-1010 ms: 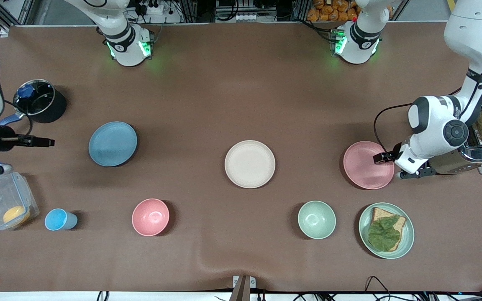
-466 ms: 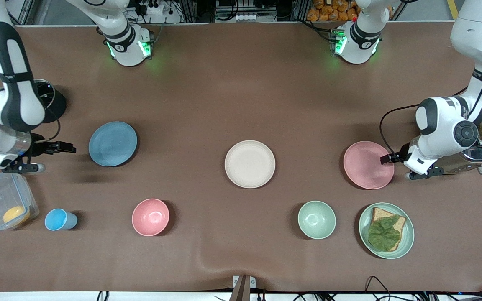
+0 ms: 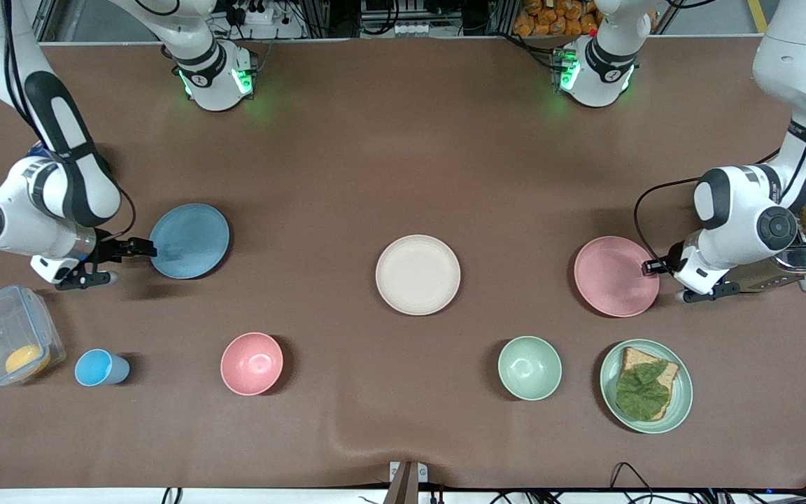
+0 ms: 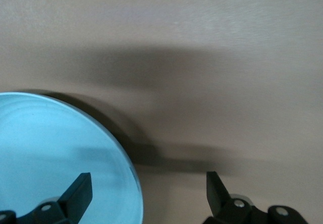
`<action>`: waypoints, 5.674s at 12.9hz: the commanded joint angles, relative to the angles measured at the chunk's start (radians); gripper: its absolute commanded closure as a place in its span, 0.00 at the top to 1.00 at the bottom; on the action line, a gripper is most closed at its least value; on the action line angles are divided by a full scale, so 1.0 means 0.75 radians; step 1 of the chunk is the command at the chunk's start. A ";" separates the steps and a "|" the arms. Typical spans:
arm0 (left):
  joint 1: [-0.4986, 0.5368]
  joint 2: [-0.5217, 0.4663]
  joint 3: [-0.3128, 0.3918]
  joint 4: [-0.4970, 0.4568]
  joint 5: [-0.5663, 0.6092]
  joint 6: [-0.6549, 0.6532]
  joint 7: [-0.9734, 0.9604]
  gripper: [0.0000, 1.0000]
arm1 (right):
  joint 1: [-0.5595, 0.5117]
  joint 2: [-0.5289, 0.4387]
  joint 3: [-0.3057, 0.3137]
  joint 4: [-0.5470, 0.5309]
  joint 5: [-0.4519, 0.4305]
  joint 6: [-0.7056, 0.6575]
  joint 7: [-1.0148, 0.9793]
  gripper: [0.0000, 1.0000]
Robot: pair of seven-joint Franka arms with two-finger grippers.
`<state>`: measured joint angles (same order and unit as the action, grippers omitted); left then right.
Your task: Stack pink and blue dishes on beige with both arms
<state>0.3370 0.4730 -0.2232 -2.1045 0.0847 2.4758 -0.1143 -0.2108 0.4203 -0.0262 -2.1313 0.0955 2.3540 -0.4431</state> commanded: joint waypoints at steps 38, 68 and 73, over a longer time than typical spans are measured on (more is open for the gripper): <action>-0.652 0.292 -0.328 0.429 -0.092 0.074 -0.621 0.00 | 0.234 0.039 0.012 0.651 0.194 -0.913 0.431 0.00; -0.161 -0.358 -0.312 0.865 0.120 -1.037 -0.289 1.00 | 1.021 0.362 0.012 0.813 0.772 -0.435 1.123 0.00; -0.118 -0.479 -0.312 0.853 0.069 -1.045 -0.212 1.00 | 1.034 0.403 0.012 0.817 0.775 -0.374 1.119 0.00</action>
<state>0.2336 0.1667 -0.4549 -1.4464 0.1576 1.7087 -0.3095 0.5522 0.6933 -0.0079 -1.5488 0.6486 2.0581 0.3876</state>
